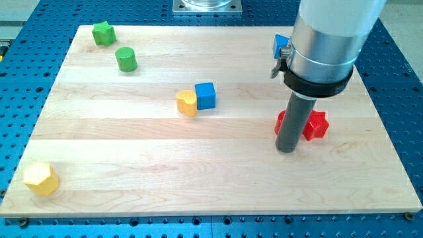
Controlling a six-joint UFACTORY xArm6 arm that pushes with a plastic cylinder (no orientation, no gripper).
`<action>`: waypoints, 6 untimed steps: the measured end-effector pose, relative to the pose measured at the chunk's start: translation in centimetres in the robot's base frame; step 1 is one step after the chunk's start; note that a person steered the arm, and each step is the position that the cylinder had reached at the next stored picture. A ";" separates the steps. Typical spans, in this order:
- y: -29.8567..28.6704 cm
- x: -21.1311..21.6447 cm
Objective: Separate the red circle from the red star
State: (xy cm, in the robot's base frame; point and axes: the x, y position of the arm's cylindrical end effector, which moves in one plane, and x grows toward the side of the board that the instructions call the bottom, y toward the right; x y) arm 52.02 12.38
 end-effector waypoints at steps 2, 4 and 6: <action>3.6 -0.1; -1.5 -3.0; -5.2 -3.7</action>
